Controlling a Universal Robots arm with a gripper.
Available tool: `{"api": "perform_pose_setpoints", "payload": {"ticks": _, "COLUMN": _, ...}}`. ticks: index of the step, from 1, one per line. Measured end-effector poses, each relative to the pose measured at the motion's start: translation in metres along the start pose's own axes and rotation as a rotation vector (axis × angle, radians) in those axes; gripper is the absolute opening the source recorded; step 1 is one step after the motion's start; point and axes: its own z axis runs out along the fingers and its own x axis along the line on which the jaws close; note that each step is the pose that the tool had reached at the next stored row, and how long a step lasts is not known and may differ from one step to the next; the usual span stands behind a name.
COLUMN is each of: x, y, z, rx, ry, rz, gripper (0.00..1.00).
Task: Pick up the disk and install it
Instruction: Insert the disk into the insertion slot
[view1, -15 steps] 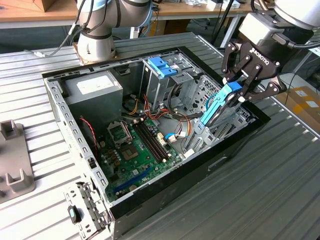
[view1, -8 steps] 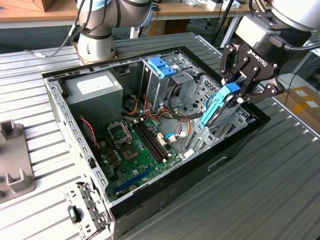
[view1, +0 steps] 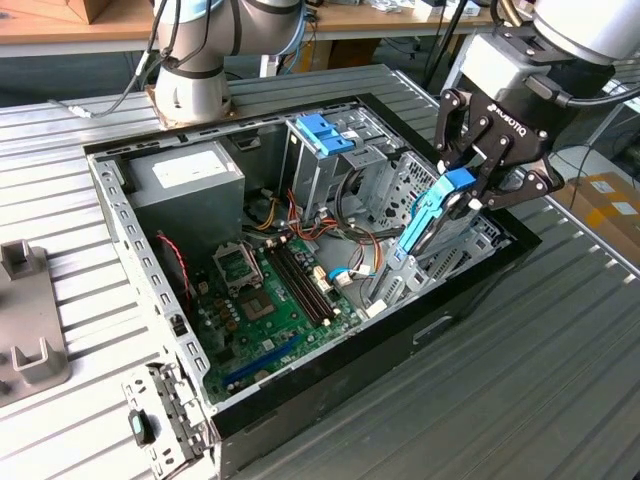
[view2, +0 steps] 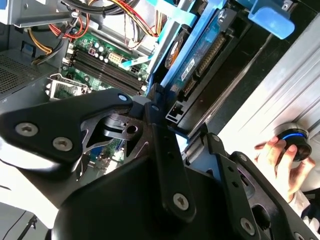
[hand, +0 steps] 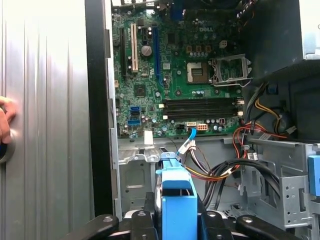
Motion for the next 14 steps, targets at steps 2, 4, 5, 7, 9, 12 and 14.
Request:
{"api": "perform_pose_setpoints", "payload": {"ticks": 2, "x": 0.0001, "y": 0.0019, "z": 0.0003, "rx": -0.0001, "ry": 0.0001, "rz": 0.000, "gripper": 0.37}}
{"api": "perform_pose_setpoints", "payload": {"ticks": 4, "x": 0.0001, "y": 0.0053, "z": 0.0007, "rx": 0.0000, "ry": 0.0002, "rz": 0.000, "gripper": 0.37}}
{"api": "perform_pose_setpoints", "payload": {"ticks": 5, "x": 0.0001, "y": 0.0063, "z": 0.0009, "rx": 0.0000, "ry": 0.0001, "rz": 0.000, "gripper": 0.37}}
{"api": "perform_pose_setpoints", "payload": {"ticks": 7, "x": 0.0002, "y": 0.0097, "z": 0.0013, "rx": 0.0000, "ry": 0.0001, "rz": 0.000, "gripper": 0.37}}
{"api": "perform_pose_setpoints", "payload": {"ticks": 9, "x": 0.0003, "y": 0.0115, "z": 0.0015, "rx": 0.0000, "ry": 0.0001, "rz": 0.000, "gripper": 0.37}}
{"api": "perform_pose_setpoints", "payload": {"ticks": 12, "x": 0.0003, "y": 0.0124, "z": 0.0016, "rx": -0.0001, "ry": 0.0002, "rz": 0.000, "gripper": 0.37}}
{"api": "perform_pose_setpoints", "payload": {"ticks": 14, "x": 0.0002, "y": 0.0129, "z": 0.0019, "rx": 0.0001, "ry": 0.0000, "rz": 0.000, "gripper": 0.37}}
